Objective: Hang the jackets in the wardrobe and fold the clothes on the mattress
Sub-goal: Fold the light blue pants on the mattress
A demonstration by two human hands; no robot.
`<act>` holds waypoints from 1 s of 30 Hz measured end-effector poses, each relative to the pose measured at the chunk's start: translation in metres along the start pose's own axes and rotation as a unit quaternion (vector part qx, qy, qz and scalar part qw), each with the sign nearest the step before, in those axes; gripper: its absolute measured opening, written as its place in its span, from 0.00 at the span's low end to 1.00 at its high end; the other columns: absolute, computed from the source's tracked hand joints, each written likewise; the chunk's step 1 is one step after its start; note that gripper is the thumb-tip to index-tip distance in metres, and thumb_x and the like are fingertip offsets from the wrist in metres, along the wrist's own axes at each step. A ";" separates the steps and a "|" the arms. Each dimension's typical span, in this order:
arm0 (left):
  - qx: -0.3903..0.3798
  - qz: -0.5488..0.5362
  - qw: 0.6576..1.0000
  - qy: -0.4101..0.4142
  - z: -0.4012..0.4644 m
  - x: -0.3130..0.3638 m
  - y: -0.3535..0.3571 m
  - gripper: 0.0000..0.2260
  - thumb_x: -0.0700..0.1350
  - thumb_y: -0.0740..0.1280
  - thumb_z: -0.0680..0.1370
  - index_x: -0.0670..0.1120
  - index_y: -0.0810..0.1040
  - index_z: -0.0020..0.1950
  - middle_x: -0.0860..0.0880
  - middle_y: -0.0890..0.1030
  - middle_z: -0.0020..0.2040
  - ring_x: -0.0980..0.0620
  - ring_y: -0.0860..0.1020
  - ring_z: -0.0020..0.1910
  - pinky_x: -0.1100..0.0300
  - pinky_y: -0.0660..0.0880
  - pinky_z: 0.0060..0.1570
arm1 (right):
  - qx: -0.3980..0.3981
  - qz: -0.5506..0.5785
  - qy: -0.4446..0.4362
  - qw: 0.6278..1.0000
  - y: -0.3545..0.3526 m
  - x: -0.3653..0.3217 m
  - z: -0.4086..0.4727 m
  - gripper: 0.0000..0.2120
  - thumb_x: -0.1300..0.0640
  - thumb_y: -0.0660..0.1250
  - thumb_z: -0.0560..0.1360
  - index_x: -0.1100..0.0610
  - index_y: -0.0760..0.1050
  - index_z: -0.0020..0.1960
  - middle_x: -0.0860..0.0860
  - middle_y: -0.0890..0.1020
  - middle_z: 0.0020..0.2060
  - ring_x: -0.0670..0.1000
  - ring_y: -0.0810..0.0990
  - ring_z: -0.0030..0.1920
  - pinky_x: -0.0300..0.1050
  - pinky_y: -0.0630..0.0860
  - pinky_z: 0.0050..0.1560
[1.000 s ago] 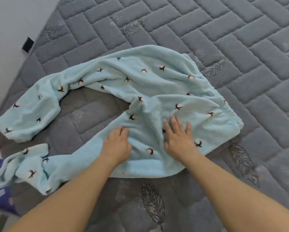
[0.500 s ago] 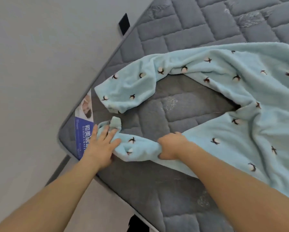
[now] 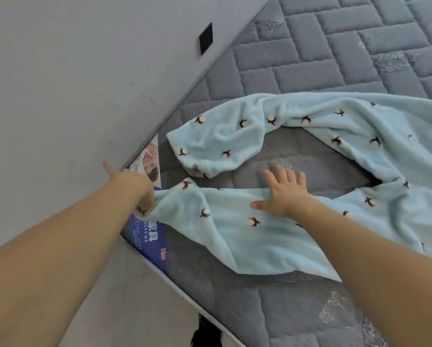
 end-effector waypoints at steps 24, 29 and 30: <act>0.262 -0.195 0.918 0.224 -0.036 0.160 -0.080 0.19 0.47 0.58 0.78 0.46 0.67 0.69 0.44 0.72 0.65 0.42 0.71 0.63 0.47 0.70 0.58 | -0.154 -0.081 0.095 0.980 0.033 0.105 -0.008 0.19 0.44 0.53 0.74 0.48 0.75 0.58 0.49 0.80 0.54 0.54 0.75 0.56 0.52 0.68 0.60; 0.235 -0.100 0.953 0.160 -0.016 0.174 -0.069 0.14 0.43 0.55 0.78 0.48 0.68 0.64 0.46 0.80 0.59 0.44 0.76 0.59 0.48 0.64 0.61 | -0.099 -0.126 0.066 0.985 -0.011 0.134 0.005 0.17 0.41 0.56 0.80 0.52 0.73 0.42 0.47 0.73 0.36 0.49 0.72 0.35 0.47 0.72 0.40; 0.222 -0.097 0.960 0.142 -0.011 0.168 -0.068 0.14 0.44 0.55 0.78 0.48 0.69 0.64 0.46 0.80 0.59 0.44 0.76 0.59 0.48 0.64 0.60 | -0.046 -0.137 0.057 0.988 -0.027 0.138 0.009 0.16 0.46 0.55 0.82 0.52 0.73 0.40 0.47 0.72 0.34 0.48 0.70 0.33 0.46 0.73 0.38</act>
Point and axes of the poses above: each hand's wrist, its own z-axis towards the middle knuckle, its own y-axis out of the palm, x = y × z, the point moved 10 cm from there along z, towards the middle knuckle
